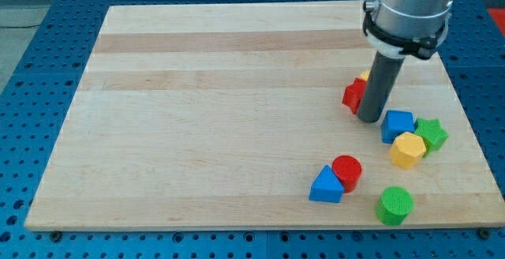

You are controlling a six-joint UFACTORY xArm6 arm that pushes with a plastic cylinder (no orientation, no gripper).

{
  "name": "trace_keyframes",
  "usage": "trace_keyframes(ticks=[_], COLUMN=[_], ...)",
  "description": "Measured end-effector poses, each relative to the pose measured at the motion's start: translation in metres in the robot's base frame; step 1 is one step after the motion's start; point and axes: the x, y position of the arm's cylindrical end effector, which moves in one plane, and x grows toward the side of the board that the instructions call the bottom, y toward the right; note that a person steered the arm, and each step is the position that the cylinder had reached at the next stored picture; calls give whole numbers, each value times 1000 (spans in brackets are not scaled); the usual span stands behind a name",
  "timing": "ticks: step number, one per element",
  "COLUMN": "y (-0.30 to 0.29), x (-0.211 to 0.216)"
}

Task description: Separate the yellow heart from the red star

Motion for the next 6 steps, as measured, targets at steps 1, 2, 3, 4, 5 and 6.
trace_keyframes(ticks=[1, 2, 3, 4, 5, 6], y=[41, 57, 41, 22, -1, -27], x=[-10, -46, -79, -79, -72, -69])
